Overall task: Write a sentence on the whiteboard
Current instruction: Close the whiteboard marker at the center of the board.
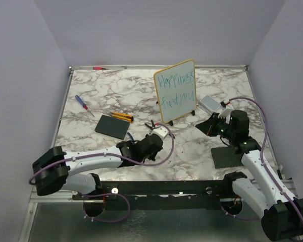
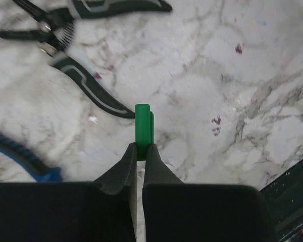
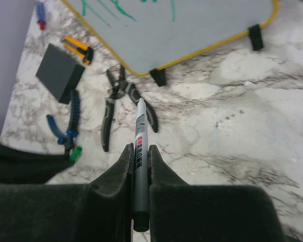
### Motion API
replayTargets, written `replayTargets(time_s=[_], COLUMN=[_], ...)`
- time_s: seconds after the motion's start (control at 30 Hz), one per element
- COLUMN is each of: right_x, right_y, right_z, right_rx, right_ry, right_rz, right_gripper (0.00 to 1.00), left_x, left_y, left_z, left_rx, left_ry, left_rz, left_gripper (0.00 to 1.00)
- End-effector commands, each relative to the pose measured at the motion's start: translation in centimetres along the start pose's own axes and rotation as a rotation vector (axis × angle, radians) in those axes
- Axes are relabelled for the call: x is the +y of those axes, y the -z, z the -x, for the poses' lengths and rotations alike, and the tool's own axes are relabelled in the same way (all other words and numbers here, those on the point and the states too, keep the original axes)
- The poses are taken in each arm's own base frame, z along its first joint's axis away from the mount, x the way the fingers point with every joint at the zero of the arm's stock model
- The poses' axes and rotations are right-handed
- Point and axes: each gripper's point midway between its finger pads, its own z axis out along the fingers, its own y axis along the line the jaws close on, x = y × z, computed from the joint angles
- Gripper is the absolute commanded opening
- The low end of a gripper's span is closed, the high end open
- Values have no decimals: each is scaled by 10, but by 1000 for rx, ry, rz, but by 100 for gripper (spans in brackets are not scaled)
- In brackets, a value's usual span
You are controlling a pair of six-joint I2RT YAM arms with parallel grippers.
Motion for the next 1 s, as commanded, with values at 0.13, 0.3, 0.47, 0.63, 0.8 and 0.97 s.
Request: replayTargets(time_s=[0.13, 0.3, 0.47, 0.63, 0.8, 0.97], right_x=[81, 101, 116, 119, 123, 124], right_y=[20, 37, 47, 47, 47, 44], right_z=[-9, -8, -13, -21, -27, -36], right_rx=[215, 241, 293, 351, 391, 423], right_ry=[-29, -16, -35, -82, -78, -70], right_rz=[453, 569, 707, 749, 758, 745], right_gripper=[1, 1, 1, 1, 1, 1], left_x=[58, 64, 38, 7, -6, -7], left_y=[55, 65, 82, 85, 78, 81], left_z=[99, 89, 93, 78, 70, 70], left_rx=[-160, -197, -298, -269, -212, -219], left_ry=[-102, -280, -312, -311, -307, -307], left_rz=[-44, -56, -219, -403, -478, -489], left_gripper=[0, 0, 0, 0, 0, 0])
